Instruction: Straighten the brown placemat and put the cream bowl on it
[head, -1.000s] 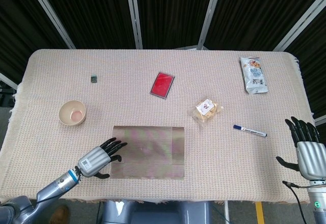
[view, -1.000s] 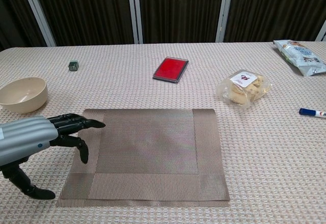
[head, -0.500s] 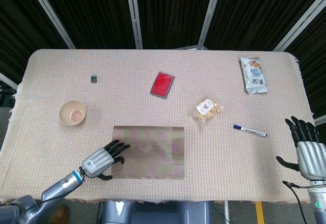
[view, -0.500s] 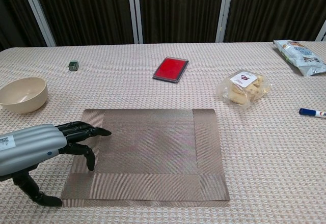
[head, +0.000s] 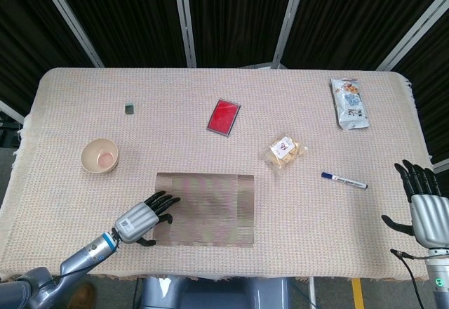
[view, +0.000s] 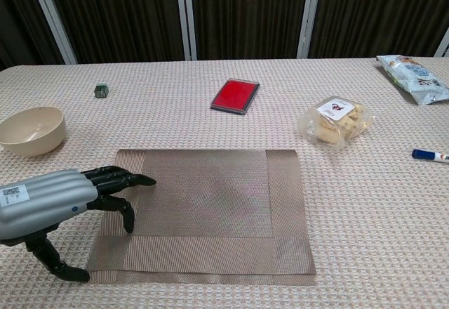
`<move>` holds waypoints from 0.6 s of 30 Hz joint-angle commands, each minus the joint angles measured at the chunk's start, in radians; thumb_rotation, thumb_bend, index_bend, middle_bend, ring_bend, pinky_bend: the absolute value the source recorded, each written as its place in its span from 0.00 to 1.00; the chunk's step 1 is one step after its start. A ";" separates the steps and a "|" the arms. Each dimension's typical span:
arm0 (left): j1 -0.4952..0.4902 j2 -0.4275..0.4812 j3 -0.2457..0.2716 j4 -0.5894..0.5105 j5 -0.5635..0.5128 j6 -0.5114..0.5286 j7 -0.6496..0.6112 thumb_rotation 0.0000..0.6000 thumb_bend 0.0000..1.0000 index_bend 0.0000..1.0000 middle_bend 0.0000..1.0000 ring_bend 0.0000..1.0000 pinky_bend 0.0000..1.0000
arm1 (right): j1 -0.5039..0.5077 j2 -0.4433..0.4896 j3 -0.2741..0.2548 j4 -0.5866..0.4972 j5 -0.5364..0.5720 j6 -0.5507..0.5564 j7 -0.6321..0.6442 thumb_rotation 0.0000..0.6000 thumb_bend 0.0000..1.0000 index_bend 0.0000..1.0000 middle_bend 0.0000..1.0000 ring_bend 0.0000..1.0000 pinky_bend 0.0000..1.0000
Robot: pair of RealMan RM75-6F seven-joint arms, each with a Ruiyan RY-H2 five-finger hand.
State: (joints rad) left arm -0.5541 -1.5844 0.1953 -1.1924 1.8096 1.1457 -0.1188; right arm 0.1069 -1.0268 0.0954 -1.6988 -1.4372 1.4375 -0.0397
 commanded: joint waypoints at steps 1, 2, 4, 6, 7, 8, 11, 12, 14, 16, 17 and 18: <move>-0.003 0.004 0.000 -0.008 -0.001 0.001 -0.003 1.00 0.16 0.40 0.00 0.00 0.00 | 0.000 0.000 0.000 -0.001 0.000 0.000 0.000 1.00 0.00 0.02 0.00 0.00 0.00; -0.004 0.006 0.000 -0.012 -0.001 0.002 -0.003 1.00 0.17 0.41 0.00 0.00 0.00 | 0.000 0.001 0.000 -0.001 -0.001 0.001 0.000 1.00 0.00 0.02 0.00 0.00 0.00; -0.006 0.008 -0.001 -0.015 -0.001 0.002 0.000 1.00 0.19 0.41 0.00 0.00 0.00 | 0.000 0.001 0.000 -0.001 -0.001 0.001 0.001 1.00 0.00 0.02 0.00 0.00 0.00; -0.006 0.008 -0.001 -0.015 -0.003 0.000 0.005 1.00 0.19 0.41 0.00 0.00 0.00 | -0.001 0.001 0.000 -0.001 -0.001 0.001 0.002 1.00 0.00 0.02 0.00 0.00 0.00; -0.005 0.008 0.000 -0.016 -0.004 -0.001 0.004 1.00 0.20 0.41 0.00 0.00 0.00 | -0.001 0.002 0.000 -0.001 -0.001 0.001 0.002 1.00 0.00 0.02 0.00 0.00 0.00; -0.005 0.007 0.001 -0.016 -0.007 -0.004 0.002 1.00 0.20 0.42 0.00 0.00 0.00 | -0.001 0.002 0.000 -0.002 -0.001 0.001 0.003 1.00 0.00 0.02 0.00 0.00 0.00; -0.005 0.005 -0.001 -0.016 -0.010 -0.003 0.002 1.00 0.20 0.42 0.00 0.00 0.00 | -0.001 0.003 0.000 -0.002 -0.001 0.002 0.004 1.00 0.00 0.02 0.00 0.00 0.00; -0.006 0.004 -0.001 -0.016 -0.010 -0.002 0.001 1.00 0.20 0.42 0.00 0.00 0.00 | -0.001 0.004 0.000 -0.002 -0.002 0.002 0.004 1.00 0.00 0.02 0.00 0.00 0.00; -0.006 0.002 0.000 -0.017 -0.010 -0.003 0.000 1.00 0.22 0.42 0.00 0.00 0.00 | -0.001 0.004 -0.001 -0.002 -0.002 0.001 0.005 1.00 0.00 0.02 0.00 0.00 0.00; -0.006 0.000 0.001 -0.017 -0.010 -0.003 -0.001 1.00 0.23 0.43 0.00 0.00 0.00 | -0.001 0.004 -0.001 -0.002 -0.003 0.001 0.005 1.00 0.00 0.02 0.00 0.00 0.00; -0.006 -0.001 0.002 -0.016 -0.010 -0.002 -0.002 1.00 0.24 0.43 0.00 0.00 0.00 | -0.001 0.004 -0.001 -0.002 -0.003 0.002 0.004 1.00 0.00 0.02 0.00 0.00 0.00; -0.006 -0.002 0.002 -0.016 -0.010 -0.002 -0.002 1.00 0.26 0.43 0.00 0.00 0.00 | -0.001 0.004 -0.001 -0.002 -0.003 0.002 0.004 1.00 0.00 0.02 0.00 0.00 0.00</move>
State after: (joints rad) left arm -0.5599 -1.5862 0.1972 -1.2080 1.7995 1.1436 -0.1211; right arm 0.1057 -1.0229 0.0948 -1.7004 -1.4400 1.4397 -0.0359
